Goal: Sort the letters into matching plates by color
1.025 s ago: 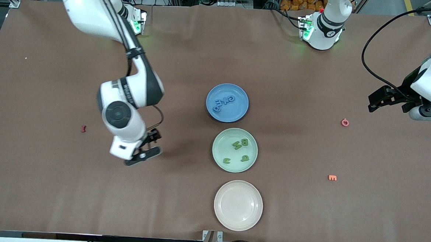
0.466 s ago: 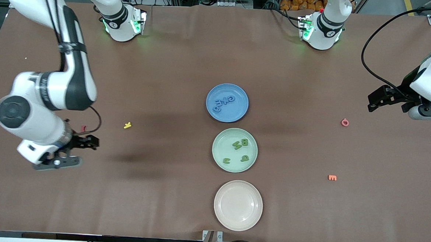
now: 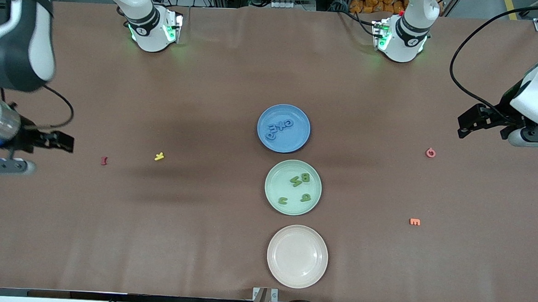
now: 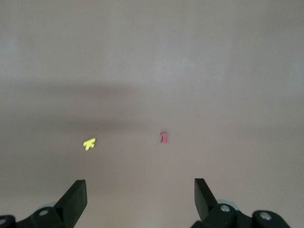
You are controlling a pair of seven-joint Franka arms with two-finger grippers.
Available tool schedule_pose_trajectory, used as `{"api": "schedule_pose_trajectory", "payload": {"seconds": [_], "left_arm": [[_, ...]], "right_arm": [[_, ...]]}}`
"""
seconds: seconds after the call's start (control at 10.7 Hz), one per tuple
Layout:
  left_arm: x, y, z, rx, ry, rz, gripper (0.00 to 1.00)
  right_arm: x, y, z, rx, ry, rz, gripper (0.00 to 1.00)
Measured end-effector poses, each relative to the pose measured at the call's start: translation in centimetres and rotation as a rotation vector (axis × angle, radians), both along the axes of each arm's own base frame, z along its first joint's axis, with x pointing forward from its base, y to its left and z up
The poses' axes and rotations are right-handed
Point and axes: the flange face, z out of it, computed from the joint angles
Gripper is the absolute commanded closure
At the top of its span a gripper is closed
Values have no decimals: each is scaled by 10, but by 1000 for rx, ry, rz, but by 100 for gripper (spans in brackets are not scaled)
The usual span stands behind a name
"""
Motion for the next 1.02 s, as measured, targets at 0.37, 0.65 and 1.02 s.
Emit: {"api": "schedule_pose_trajectory", "payload": {"seconds": [0.37,0.65,1.02], "left_arm": [[-1,-1,4,0,-5,-1,0],[-1,-1,3,1,-1,-1,0],[-1,-1,4,1,-1,-1,0]], "right_arm": [[-62,-25,96,53,35,-41,0],[-92,-33,127,71,46,-120,0],[-88,-30,137,70,-32,-220,0]]}}
